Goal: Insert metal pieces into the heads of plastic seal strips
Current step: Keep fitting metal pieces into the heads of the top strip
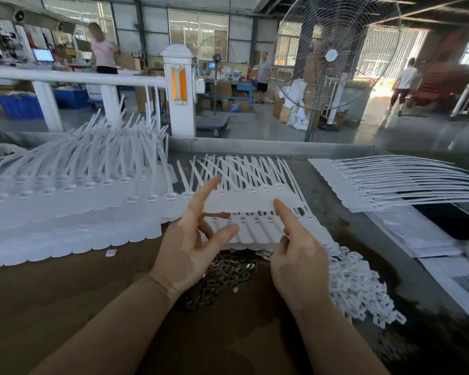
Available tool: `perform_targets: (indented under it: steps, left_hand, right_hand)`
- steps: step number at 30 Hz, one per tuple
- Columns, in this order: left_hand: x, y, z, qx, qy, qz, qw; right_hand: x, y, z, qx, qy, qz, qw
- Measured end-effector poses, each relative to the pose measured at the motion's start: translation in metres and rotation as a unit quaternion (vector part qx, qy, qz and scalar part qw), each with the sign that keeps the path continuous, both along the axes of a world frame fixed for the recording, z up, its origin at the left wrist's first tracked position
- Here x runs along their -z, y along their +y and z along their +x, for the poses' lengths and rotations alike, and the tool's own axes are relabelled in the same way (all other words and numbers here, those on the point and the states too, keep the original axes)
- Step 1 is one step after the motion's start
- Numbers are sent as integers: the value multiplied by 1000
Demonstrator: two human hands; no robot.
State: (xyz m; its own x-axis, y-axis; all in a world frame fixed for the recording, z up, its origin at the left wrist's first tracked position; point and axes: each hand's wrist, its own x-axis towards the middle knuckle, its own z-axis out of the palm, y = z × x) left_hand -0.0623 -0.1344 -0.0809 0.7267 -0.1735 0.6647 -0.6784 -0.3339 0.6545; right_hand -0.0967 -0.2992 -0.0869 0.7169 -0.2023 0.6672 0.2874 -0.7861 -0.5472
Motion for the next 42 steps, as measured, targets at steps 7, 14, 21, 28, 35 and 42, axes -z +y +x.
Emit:
perform_targets:
  steps: [7,14,21,28,35,42]
  left_hand:
    - [-3,5,1,-109,-74,-105,986]
    - [-2,14,10,-177,-76,-172,966]
    - [-8,13,8,-214,-67,-160,961]
    - [-9,14,8,-176,-106,-137,969]
    - [-10,10,4,-160,-75,-120,977]
    - [-1,10,11,-152,17,-2,988]
  right_hand:
    - [-2,-1,2,45,2,39,998]
    - [-3,-1,-1,62,4,49,997]
    - [-2,-2,-1,62,-11,40,997]
    - [-5,0,0,67,-106,45,991]
    - [-6,-4,1,22,-151,130,980]
    - [-6,-10,5,61,-79,205,974]
